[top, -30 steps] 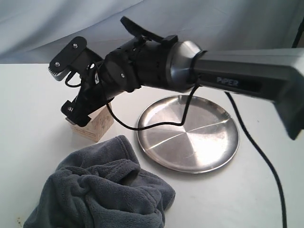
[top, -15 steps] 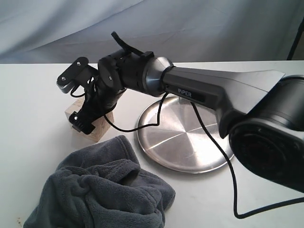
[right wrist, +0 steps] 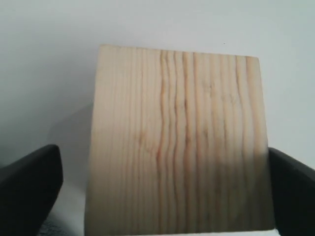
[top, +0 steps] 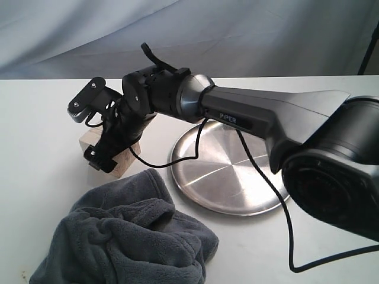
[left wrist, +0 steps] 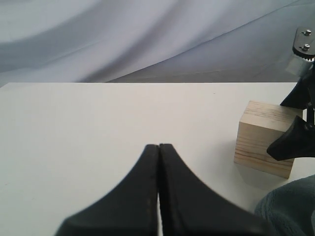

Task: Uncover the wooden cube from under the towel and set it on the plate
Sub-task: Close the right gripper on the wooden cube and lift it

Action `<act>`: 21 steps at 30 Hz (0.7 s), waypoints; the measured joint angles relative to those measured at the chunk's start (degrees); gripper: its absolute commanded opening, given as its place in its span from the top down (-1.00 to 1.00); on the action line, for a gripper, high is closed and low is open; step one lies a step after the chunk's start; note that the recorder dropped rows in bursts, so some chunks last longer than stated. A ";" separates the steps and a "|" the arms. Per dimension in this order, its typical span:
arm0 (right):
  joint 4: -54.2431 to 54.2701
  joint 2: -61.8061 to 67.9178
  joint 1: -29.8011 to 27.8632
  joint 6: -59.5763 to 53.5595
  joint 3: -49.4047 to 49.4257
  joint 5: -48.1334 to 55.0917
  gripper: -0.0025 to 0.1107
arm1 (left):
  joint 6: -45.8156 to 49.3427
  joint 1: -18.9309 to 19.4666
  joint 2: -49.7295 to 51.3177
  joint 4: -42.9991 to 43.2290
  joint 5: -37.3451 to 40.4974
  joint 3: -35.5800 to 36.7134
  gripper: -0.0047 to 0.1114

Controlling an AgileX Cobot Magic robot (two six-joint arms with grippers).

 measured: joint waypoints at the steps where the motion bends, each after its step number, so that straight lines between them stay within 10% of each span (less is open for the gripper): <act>1: -0.46 0.00 0.00 0.00 0.00 0.00 -0.43 | 0.00 0.00 0.00 0.00 0.00 0.00 0.92; 9: -1.32 0.00 -0.14 0.00 0.00 -0.07 0.95 | 0.00 0.00 0.00 0.00 0.00 0.00 0.92; 21: -0.97 -1.19 -0.14 -0.09 0.00 1.71 0.96 | 0.00 0.00 0.00 0.00 0.00 0.00 0.92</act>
